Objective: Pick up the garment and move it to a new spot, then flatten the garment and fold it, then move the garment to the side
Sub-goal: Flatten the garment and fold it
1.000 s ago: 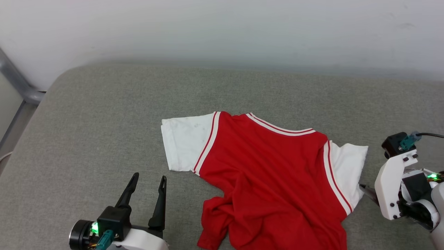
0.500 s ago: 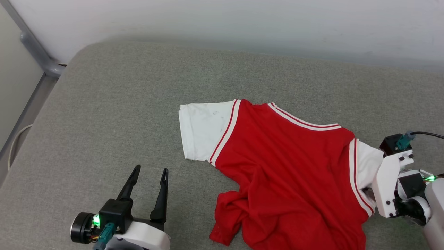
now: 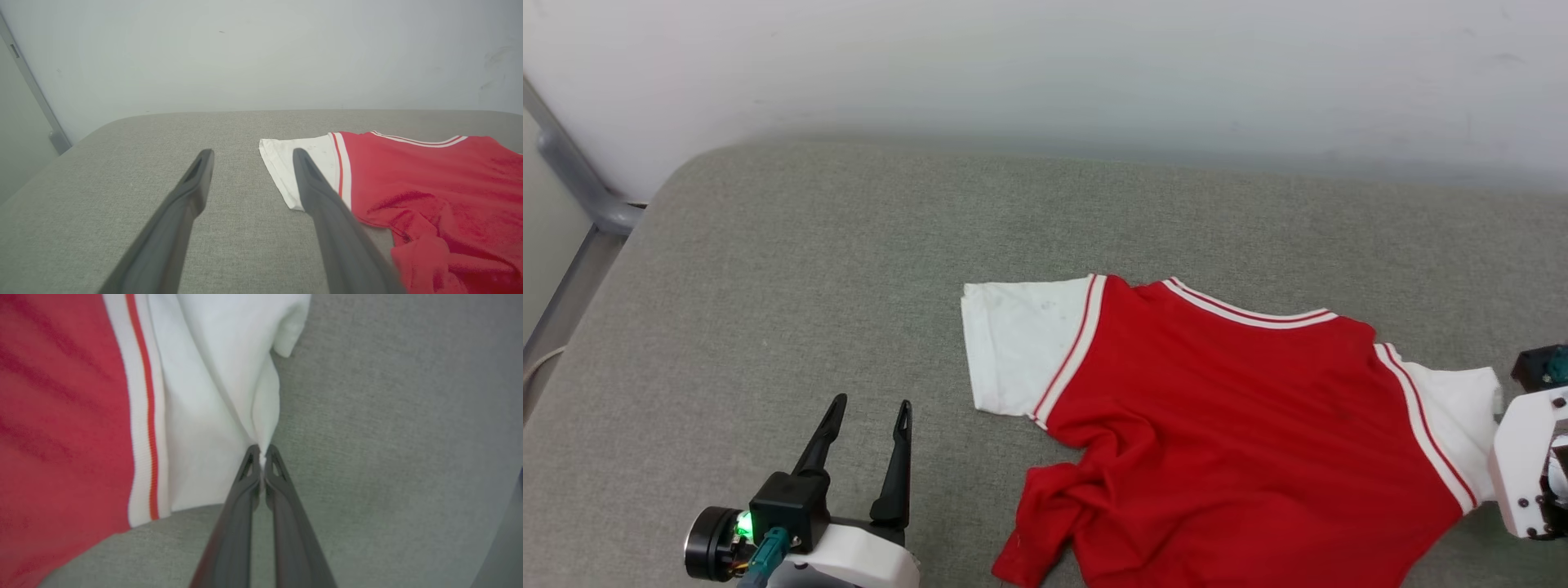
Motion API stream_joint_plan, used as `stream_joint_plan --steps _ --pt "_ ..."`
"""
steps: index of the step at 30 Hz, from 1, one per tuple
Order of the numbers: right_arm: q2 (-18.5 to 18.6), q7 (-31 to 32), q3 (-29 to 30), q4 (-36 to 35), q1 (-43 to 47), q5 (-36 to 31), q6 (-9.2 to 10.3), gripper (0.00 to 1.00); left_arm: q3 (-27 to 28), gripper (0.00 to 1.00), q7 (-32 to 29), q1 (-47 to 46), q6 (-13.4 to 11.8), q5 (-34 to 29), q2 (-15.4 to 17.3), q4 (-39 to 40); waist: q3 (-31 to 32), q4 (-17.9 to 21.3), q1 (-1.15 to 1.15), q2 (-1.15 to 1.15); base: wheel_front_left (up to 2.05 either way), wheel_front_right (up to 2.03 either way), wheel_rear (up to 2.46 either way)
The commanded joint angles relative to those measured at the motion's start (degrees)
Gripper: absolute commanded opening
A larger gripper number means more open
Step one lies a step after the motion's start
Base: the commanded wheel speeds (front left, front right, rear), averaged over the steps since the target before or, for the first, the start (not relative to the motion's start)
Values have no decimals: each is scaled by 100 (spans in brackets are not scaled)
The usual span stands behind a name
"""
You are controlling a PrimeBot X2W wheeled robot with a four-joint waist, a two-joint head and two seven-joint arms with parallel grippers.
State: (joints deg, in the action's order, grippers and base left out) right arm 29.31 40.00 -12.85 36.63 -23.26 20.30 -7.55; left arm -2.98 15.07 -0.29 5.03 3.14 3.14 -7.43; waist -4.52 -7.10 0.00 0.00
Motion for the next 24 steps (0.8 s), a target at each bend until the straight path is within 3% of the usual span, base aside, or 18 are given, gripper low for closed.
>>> stream_joint_plan --steps 1,3,4,5,13,17,24 --pt "98 -54 94 70 57 -195 11 0 23 100 15 51 -19 22 -5 2 59 51 0 0 0 0 0" --pt "24 -151 243 147 76 -430 11 0 40 100 15 75 -21 28 -7 9 90 90 0 0 0 0 0" --pt "-46 -219 323 156 70 -510 11 42 55 100 15 93 -24 30 -8 13 109 117 0 0 0 0 0" --pt "-112 -293 407 167 69 -609 11 100 76 100 15 112 -25 30 -6 18 125 147 0 0 0 0 0" --pt "-506 -1327 892 -284 129 -989 10 100 151 100 15 194 -5 13 6 93 277 429 0 0 0 0 0" --pt "-781 -2259 1325 -731 344 -1119 10 100 183 100 15 210 -2 3 5 207 304 571 0 0 0 0 0" --pt "-1410 -3850 1584 -1696 1029 -1086 10 100 174 100 15 248 39 119 -8 316 278 763 0 0 0 0 0"
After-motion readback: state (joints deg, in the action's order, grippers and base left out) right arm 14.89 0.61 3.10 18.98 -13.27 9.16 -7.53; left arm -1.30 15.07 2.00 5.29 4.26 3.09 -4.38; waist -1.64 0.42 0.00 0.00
